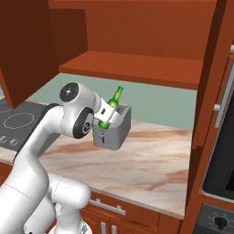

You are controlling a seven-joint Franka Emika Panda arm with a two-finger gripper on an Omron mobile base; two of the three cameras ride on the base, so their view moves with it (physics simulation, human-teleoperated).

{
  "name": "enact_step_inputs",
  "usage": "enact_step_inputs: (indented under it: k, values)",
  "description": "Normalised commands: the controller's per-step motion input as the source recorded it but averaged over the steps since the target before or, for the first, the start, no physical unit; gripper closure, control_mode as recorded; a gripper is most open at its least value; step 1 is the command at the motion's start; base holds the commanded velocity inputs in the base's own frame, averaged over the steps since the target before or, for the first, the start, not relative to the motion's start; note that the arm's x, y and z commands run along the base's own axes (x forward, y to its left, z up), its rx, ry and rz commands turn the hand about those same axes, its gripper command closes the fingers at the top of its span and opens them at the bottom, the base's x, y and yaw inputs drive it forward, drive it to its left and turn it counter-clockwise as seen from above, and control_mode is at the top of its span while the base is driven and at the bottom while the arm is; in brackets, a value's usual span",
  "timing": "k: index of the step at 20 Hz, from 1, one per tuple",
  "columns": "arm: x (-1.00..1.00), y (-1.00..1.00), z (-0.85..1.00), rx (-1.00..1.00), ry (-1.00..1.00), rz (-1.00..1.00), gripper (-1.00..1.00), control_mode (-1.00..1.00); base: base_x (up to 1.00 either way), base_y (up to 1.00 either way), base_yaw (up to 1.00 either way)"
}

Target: Pick the beer from the counter and place it in the open cabinet.

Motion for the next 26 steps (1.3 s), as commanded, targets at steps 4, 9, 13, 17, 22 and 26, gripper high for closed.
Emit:
enact_step_inputs:
  k: [4,9,13,17,22,26]
  values:
    - [0.00,0.00,0.00,0.00,0.00,0.00,1.00,1.00,0.00,0.00,0.00]
    - [-0.09,0.00,0.00,0.00,-0.03,0.00,1.00,-1.00,0.00,0.00,0.00]
    - [-0.31,0.03,0.12,-0.04,-0.10,0.01,1.00,-1.00,0.00,0.00,0.00]
    - [-0.57,0.06,0.84,-0.01,-0.21,0.07,1.00,-1.00,0.00,0.00,0.00]
    - [-0.40,0.01,0.92,0.00,-0.14,0.09,1.00,-1.00,0.00,0.00,0.00]
    - [0.00,0.00,0.79,0.00,0.00,0.10,1.00,-1.00,0.00,0.00,0.00]
